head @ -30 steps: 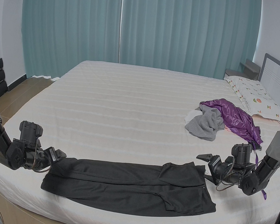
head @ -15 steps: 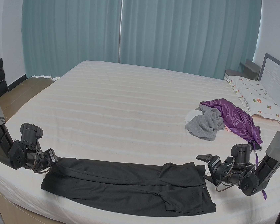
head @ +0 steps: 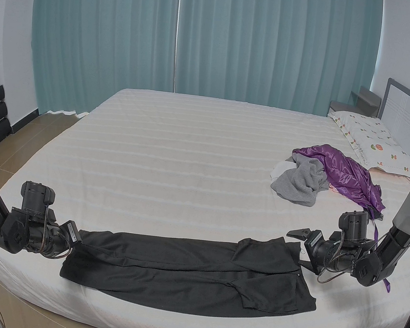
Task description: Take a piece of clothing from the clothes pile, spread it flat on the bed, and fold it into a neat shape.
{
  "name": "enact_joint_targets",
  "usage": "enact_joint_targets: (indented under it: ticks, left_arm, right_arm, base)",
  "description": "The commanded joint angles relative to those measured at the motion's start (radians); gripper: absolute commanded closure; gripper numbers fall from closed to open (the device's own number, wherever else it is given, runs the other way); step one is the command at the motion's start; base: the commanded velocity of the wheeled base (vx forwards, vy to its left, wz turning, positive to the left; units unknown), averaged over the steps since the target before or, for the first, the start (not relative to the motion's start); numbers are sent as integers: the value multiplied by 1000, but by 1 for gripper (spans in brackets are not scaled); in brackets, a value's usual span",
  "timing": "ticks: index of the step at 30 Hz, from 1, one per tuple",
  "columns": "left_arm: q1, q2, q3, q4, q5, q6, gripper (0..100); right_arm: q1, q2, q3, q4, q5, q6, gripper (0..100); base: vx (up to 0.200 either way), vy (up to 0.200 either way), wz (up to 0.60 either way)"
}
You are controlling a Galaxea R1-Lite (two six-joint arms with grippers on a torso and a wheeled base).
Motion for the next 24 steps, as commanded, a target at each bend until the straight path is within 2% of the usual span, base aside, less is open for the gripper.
enact_joint_targets:
  ticks: [1, 7, 8, 18, 24]
  left_arm:
    - [10, -5, 14, -2, -2, -3, 100]
    - [35, -3, 22, -2, -4, -1, 100]
    - [35, -3, 30, -2, -4, 0, 0]
    - [27, -55, 56, 2, -2, -20, 0]
    - [-9, -58, 50, 9, 13, -110, 0]
  right_arm:
    - [1, -81, -4, 90, -4, 1, 0]
    - [-1, -100, -4, 162, -33, -4, 0]
    - [1, -94, -1, 162, -38, -7, 0]
    - [24, -83, -2, 184, -64, -21, 0]
    - [25, -83, -2, 185, -64, -21, 0]
  base:
    - [0, 0, 0]
    - [0, 0, 0]
    - [0, 0, 0]
    - [0, 0, 0]
    - [0, 0, 0]
